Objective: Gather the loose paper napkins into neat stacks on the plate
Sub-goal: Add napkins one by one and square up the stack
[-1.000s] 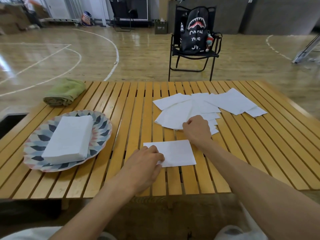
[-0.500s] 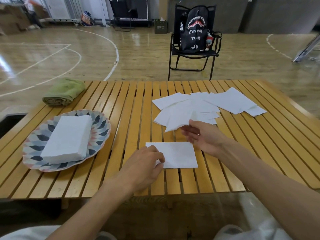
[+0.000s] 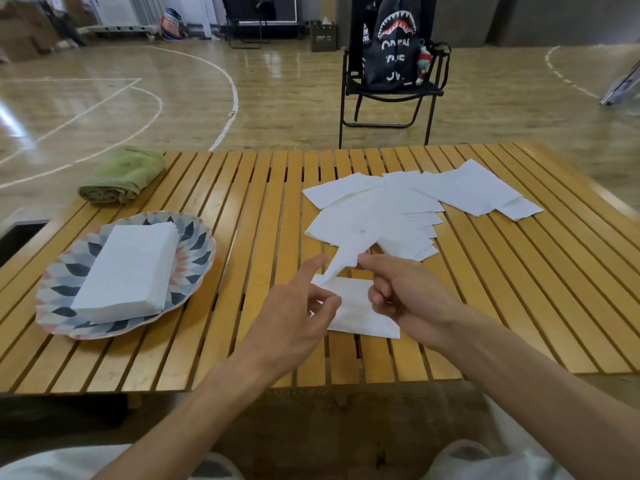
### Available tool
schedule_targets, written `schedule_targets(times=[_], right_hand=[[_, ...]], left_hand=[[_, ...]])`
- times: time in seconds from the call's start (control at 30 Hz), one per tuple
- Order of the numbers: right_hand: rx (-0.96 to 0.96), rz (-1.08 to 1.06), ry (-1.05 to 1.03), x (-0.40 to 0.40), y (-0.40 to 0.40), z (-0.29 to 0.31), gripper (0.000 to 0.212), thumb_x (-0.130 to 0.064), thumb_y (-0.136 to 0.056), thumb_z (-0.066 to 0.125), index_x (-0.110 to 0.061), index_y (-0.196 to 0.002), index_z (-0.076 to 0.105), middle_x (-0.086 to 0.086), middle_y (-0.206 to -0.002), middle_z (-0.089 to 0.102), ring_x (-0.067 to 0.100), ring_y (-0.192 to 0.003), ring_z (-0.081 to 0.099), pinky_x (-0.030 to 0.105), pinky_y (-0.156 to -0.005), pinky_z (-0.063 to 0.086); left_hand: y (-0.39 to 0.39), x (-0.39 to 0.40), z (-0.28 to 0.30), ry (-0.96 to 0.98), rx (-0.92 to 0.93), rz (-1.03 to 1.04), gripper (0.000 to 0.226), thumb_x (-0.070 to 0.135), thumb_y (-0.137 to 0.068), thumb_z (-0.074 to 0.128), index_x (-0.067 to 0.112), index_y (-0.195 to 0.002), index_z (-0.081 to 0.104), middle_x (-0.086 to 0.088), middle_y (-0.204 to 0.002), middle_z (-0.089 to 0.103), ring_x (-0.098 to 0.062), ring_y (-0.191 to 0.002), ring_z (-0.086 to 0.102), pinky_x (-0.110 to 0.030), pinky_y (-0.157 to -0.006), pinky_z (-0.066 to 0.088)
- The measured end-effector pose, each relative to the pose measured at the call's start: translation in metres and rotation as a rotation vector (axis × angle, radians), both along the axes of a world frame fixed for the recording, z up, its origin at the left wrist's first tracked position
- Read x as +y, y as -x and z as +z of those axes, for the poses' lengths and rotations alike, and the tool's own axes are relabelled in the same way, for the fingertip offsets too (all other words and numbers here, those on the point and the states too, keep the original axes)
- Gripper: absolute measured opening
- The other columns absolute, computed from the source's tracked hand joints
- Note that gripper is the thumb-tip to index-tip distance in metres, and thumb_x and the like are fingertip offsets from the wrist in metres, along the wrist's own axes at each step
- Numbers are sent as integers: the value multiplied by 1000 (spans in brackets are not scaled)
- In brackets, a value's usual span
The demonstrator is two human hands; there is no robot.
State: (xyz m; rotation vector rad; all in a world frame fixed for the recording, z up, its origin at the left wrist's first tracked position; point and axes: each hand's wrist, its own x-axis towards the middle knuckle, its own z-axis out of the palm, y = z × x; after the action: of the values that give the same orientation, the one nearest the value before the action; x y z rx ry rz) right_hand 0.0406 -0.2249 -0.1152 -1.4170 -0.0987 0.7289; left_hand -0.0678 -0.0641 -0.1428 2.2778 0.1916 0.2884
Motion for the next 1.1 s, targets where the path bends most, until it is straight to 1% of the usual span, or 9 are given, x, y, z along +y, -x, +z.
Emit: schedule_targets(times=[0.17,0.33,0.4,0.5,0.6,0.7,0.8,0.9,1.1], right_hand=[[-151,133,85,3,10,6,20,-31,-97,65,-18,-94,80,5,-65,62,12,-57,55,25,-53,39],[147,9,28,-3,3,1,31,-36,-102,54,-12,-119,63,15,-106,76,25,-90,76,31,-67,54],[308,-64,-95,-6,-1,1,30,-33,-103,53,-6,-117,58,20,-103,75,29,-88,76,34,-69,58],[364,-144,-179,-10,-10,4,14,-20,-99,61,-7,-98,62,12,-81,69,22,-62,68,33,-61,57],[239,-140,-37,-15,-17,6,9,-6,-89,68,-9,-97,67,10,-87,68,19,-65,63,29,-56,51],[46,-83,188,-20,-22,8,10,-5,-84,71,-11,-91,68,8,-97,69,22,-83,61,27,-55,50],[-262,-10,464,-25,-22,8,8,-10,-88,65,-11,-79,67,2,-81,73,11,-67,66,20,-50,48],[-433,33,581,-26,-20,6,10,-10,-89,62,-9,-82,68,-3,-65,73,5,-52,66,11,-42,40],[-514,106,732,-26,-21,1,6,-10,-90,63,-13,-88,68,5,-79,75,16,-65,73,35,-72,62]], left_hand=[[1,0,10,77,-110,13,43,22,-99,55,41,-137,47,28,-115,63,4,-100,64,-11,-84,51],[5,-1,15,75,-183,29,43,7,-99,51,40,-125,58,31,-109,61,9,-109,55,-6,-90,43],[6,-2,17,90,-209,-5,44,5,-98,52,42,-120,61,32,-111,59,6,-108,55,-8,-86,46],[7,0,21,157,-198,-21,41,8,-96,45,42,-105,65,23,-105,61,-4,-97,57,-16,-74,47],[7,6,23,270,-204,-1,36,20,-94,35,33,-94,68,7,-88,61,-17,-79,54,-30,-62,40],[3,11,22,245,-214,81,31,32,-97,37,32,-84,65,5,-81,59,-15,-75,52,-24,-59,37],[-2,14,14,146,-155,161,14,30,-97,55,36,-86,62,14,-81,63,-5,-76,61,-15,-60,45],[-5,16,4,52,-56,201,19,21,-95,59,40,-96,57,20,-92,62,-6,-87,65,-13,-61,47],[-5,17,-4,-23,58,167,25,20,-96,59,41,-106,51,22,-101,55,-9,-90,63,-10,-60,46]])
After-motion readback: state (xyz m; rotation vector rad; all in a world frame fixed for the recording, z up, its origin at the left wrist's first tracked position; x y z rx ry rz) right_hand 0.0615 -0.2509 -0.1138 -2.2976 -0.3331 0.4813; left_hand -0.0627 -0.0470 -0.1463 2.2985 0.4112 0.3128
